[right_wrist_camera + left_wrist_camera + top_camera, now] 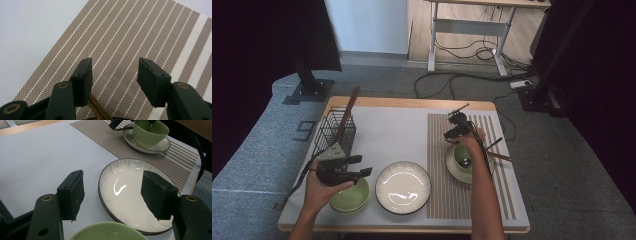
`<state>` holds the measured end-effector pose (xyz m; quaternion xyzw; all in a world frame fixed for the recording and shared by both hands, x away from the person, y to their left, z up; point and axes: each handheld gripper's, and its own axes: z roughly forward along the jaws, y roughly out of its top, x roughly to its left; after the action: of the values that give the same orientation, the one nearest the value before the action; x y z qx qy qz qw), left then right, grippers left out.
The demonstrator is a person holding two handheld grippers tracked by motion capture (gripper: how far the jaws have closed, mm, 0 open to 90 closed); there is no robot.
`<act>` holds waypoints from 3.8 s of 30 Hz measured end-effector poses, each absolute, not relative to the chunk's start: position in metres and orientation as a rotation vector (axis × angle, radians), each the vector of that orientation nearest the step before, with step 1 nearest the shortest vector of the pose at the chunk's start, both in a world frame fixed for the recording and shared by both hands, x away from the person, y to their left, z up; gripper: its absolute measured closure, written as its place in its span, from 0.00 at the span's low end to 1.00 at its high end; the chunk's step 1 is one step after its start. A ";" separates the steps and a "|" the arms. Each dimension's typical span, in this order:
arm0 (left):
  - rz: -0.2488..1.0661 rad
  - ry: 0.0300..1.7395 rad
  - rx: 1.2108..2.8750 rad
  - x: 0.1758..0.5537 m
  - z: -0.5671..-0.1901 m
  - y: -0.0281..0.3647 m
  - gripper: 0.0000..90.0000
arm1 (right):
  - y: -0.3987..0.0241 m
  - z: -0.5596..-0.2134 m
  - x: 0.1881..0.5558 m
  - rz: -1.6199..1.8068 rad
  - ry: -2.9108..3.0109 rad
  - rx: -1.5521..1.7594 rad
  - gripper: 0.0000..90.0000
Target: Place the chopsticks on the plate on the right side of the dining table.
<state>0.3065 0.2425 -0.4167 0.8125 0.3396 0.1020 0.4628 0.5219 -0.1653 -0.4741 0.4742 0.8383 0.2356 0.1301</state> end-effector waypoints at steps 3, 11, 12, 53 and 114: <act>0.253 0.836 1.997 0.307 -0.417 0.243 0.39 | -0.164 -0.475 0.522 0.686 2.444 1.365 0.51; 0.251 0.836 2.000 0.307 -0.417 0.243 0.39 | -0.165 -0.471 0.520 0.727 2.444 1.353 0.50; 0.251 0.836 1.999 0.307 -0.417 0.243 0.39 | -0.166 -0.469 0.519 0.740 2.439 1.351 0.50; 0.239 0.851 1.984 0.308 -0.417 0.246 0.39 | -0.259 -0.421 0.399 1.131 2.232 1.316 0.51; 0.247 0.859 1.988 0.309 -0.417 0.246 0.39 | -0.375 -0.483 0.384 1.028 1.881 1.852 0.43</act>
<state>0.3091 0.2464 -0.4166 0.8087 0.3493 0.1005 0.4625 0.3844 -0.3752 -0.4826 0.6461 0.6559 0.3587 0.1537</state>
